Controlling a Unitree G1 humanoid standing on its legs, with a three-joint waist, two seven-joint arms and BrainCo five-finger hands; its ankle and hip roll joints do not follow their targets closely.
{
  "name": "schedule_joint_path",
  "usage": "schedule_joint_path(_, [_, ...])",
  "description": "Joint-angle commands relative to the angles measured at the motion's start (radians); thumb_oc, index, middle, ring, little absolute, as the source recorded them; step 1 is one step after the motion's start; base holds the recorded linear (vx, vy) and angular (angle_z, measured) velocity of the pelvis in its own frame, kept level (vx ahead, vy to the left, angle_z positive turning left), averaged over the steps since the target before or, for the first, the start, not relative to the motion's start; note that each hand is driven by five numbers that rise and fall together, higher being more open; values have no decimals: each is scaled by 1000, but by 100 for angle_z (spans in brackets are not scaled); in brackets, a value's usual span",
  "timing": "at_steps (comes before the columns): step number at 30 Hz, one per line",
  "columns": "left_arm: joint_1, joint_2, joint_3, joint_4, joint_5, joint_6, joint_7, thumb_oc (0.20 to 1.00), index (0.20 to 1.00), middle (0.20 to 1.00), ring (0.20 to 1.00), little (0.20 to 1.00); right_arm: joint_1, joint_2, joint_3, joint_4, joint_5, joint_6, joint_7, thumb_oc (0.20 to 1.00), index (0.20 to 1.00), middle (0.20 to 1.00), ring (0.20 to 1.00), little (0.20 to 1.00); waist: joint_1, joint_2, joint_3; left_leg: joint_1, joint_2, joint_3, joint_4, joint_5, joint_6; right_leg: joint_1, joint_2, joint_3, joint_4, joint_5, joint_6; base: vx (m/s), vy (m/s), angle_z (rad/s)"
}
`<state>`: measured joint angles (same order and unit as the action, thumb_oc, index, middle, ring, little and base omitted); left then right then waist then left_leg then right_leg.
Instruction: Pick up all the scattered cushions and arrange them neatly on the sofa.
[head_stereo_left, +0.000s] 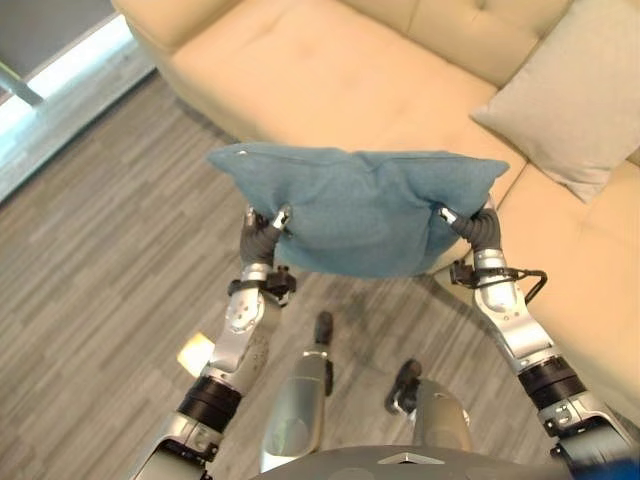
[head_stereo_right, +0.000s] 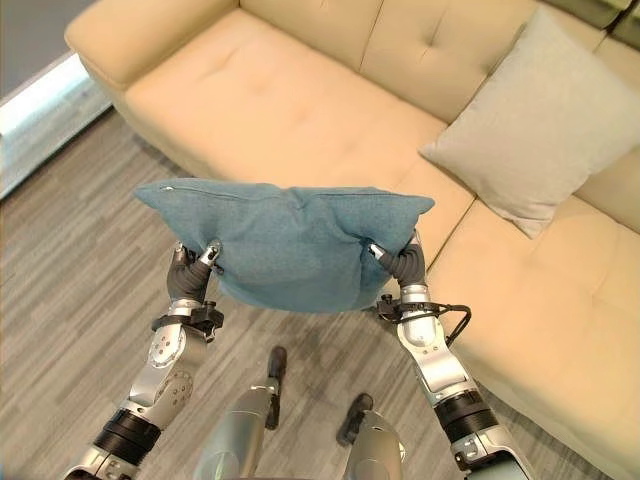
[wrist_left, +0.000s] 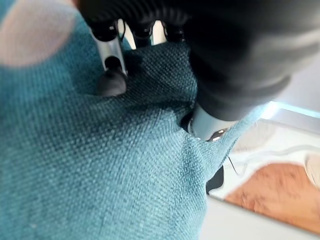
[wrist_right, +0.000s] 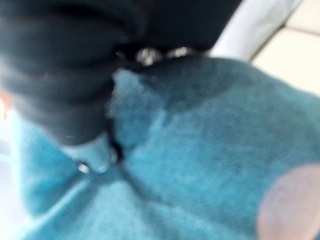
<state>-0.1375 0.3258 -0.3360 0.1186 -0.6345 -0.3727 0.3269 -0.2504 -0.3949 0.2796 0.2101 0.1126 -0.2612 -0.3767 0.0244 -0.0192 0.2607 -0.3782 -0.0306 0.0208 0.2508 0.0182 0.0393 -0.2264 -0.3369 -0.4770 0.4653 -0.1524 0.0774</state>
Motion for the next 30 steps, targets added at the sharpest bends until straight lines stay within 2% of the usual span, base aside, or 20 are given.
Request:
schedule_joint_path(1, [-36,14,-40,-120,129,-44,-52,200,200,200,200,200,-65,31,4,-68,-7,-59,26,200,200,200,200,200,8,-9,-44,138,33,43,-44,-176,-7,-28,14,130,42,179,74,196,321,-34])
schedule_joint_path(2, [-53,10,-57,-114,138,-35,-55,200,200,200,200,200,-63,31,-1,-73,-1,-62,30,200,200,200,200,200,-10,-6,-52,165,29,33,-70,-173,-9,-53,81,183,53,130,49,157,161,-22])
schedule_joint_path(4, [-70,-1,-70,-110,163,-37,-60,200,200,200,200,200,-65,22,-6,-71,7,-68,40,200,200,200,200,200,-33,-11,-60,184,10,12,-75,-175,-18,-108,208,300,-15,63,36,195,98,-19])
schedule_joint_path(5, [-80,-5,-73,-108,167,-38,-63,200,200,200,200,200,-72,11,-8,-60,9,-67,37,200,200,200,200,200,-41,-21,-65,196,-12,-3,-72,-185,-17,-127,238,331,-89,64,33,245,24,22])
schedule_joint_path(7, [-98,-7,-75,-100,179,-27,-58,200,200,200,200,200,-76,-1,-10,-51,18,-63,38,200,200,200,200,200,-61,-30,-82,235,-38,-35,-95,-193,-16,-143,251,331,-219,102,26,317,-30,40])
schedule_joint_path(8, [-101,-14,-82,-95,181,-27,-59,200,200,200,200,200,-69,-3,-10,-42,25,-61,44,200,200,200,200,200,-79,-33,-86,270,-47,-56,-110,-197,-17,-155,276,364,-245,115,34,430,-48,55])
schedule_joint_path(9, [-98,-27,-95,-89,180,-25,-89,200,200,200,200,200,-45,-18,-23,-49,21,-56,54,200,200,200,200,200,-90,-48,-99,289,-79,-93,-103,-212,-15,-120,308,434,-301,131,31,303,-36,74])
schedule_joint_path(11, [-95,-34,-98,-85,183,-22,-96,200,200,200,200,200,-37,-21,-32,-51,20,-61,60,200,200,200,200,200,-90,-50,-105,300,-87,-103,-101,-217,-18,-108,314,436,-296,138,20,247,-44,94])
schedule_joint_path(14, [-78,-60,-116,-82,162,-18,-118,200,200,200,200,200,15,-37,-62,-61,25,-61,67,200,200,200,200,200,-116,-48,-134,309,-67,-87,-42,-227,-64,-39,318,416,-325,129,-9,249,-94,91])
schedule_joint_path(15, [-77,-61,-116,-82,162,-18,-119,200,200,200,200,200,16,-37,-63,-62,25,-61,68,200,200,200,200,200,-118,-46,-134,306,-66,-89,-36,-231,-64,-37,319,414,-326,129,-9,239,-96,100])
schedule_joint_path(16, [-74,-73,-134,-71,158,-9,-128,200,200,200,200,200,30,-50,-76,-58,37,-62,63,200,200,200,200,200,-138,-49,-141,264,-19,-17,117,-221,-101,22,324,399,-343,116,-26,159,-62,93])
schedule_joint_path(17, [-74,-73,-134,-71,158,-9,-128,200,200,200,200,200,30,-50,-76,-58,37,-62,63,200,200,200,200,200,-138,-48,-142,263,-19,-17,118,-221,-101,21,324,399,-343,116,-26,246,-108,55])
schedule_joint_path(18, [-62,-73,-137,-72,148,-1,-134,200,200,200,200,200,34,-54,-79,-53,43,-60,55,200,200,200,200,200,-146,-61,-137,203,35,67,227,-204,-109,63,307,380,-355,99,-39,141,-69,62])
schedule_joint_path(19, [-56,-72,-140,-72,136,4,-142,200,200,200,200,200,42,-55,-83,-57,47,-58,55,200,200,200,200,200,-144,-66,-139,168,70,110,243,-228,-96,84,302,370,-364,85,-43,215,-87,54])
schedule_joint_path(20, [-55,-70,-143,-70,138,13,-146,200,200,200,200,200,47,-54,-86,-57,45,-55,55,200,200,200,200,200,-136,-75,-142,138,81,135,231,-253,-82,100,295,362,-371,76,-43,211,-53,59])
schedule_joint_path(22, [-52,-69,-148,-68,141,24,-153,200,200,200,200,200,54,-49,-94,-57,40,-54,55,200,200,200,200,200,-125,-79,-153,112,93,144,137,-227,-73,127,298,357,-386,68,-38,258,-31,32])
schedule_joint_path(25, [-54,-57,-149,-83,141,31,-147,200,200,200,200,200,54,-33,-88,-45,53,-48,47,200,200,200,200,200,-80,-80,-149,24,79,130,-64,-92,-88,205,325,377,-419,32,-38,323,33,17])
schedule_joint_path(26, [-53,-50,-146,-91,143,29,-144,200,200,200,200,200,49,-31,-84,-43,54,-47,46,200,200,200,200,200,-66,-86,-144,0,75,115,-60,-79,-92,217,329,392,-415,23,-41,382,98,-42])
schedule_joint_path(28, [-18,-41,-136,-100,146,31,-148,200,200,200,200,200,56,-14,-71,-49,44,-47,65,200,200,200,200,200,-47,-82,-161,64,55,69,-55,-74,-74,257,326,437,-373,-18,-27,534,254,-76])
schedule_joint_path(30, [-9,-31,-132,-102,148,29,-153,200,200,200,200,200,60,1,-67,-56,40,-50,77,200,200,200,200,200,-40,-86,-161,73,46,83,-29,-103,-48,230,302,448,-272,-22,-6,376,253,-116])
